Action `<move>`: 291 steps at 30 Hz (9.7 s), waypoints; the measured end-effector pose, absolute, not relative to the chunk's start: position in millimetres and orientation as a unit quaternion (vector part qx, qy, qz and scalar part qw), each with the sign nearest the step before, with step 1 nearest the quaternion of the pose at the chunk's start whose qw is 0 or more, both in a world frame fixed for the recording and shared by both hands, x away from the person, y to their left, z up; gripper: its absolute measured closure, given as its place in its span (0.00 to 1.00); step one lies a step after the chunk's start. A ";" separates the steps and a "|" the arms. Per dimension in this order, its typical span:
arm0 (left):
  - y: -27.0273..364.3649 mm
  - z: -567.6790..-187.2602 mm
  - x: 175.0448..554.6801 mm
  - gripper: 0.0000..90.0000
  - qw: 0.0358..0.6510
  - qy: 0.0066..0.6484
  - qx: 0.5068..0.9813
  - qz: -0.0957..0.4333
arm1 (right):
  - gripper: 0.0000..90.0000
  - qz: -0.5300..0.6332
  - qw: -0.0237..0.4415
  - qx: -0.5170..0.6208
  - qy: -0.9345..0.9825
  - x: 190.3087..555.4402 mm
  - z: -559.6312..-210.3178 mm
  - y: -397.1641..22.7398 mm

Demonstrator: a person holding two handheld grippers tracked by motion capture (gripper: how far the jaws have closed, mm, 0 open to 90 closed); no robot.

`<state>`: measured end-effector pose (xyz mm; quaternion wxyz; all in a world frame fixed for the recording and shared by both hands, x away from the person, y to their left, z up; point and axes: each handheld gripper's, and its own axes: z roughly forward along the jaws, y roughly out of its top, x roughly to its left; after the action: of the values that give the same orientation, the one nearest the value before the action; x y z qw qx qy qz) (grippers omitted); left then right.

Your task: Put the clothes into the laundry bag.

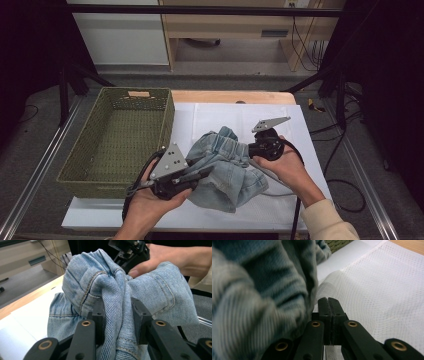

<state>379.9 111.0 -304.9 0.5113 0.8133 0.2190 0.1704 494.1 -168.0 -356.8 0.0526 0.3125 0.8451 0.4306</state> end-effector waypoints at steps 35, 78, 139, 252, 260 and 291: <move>82.3 -313.8 363.5 0.76 0.501 0.182 0.833 0.152 | 1.00 0.424 0.066 0.328 0.842 504.6 -351.9 -176.6; 50.5 -336.7 373.3 0.76 0.507 0.183 0.835 0.111 | 1.00 0.428 0.088 0.338 0.834 510.9 -345.5 -177.7; 42.5 -407.7 428.8 0.75 0.444 0.274 0.846 0.108 | 1.00 0.410 0.083 0.304 0.856 509.7 -352.5 -151.1; 89.8 -423.7 401.1 0.46 0.515 0.303 0.781 0.179 | 1.00 0.432 0.099 0.315 0.840 449.0 -363.4 -175.9; 102.1 -423.4 392.7 0.47 0.515 0.302 0.780 0.188 | 1.00 0.416 0.112 0.333 0.839 449.2 -367.9 -179.0; 106.5 -466.5 421.7 0.43 0.475 0.354 0.792 0.147 | 0.61 0.380 0.138 0.309 0.861 473.3 -364.6 -129.7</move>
<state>421.7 106.5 -466.5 0.4749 0.7921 0.3542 0.1470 473.3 -129.7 -364.6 0.1376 0.3090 0.8611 0.3796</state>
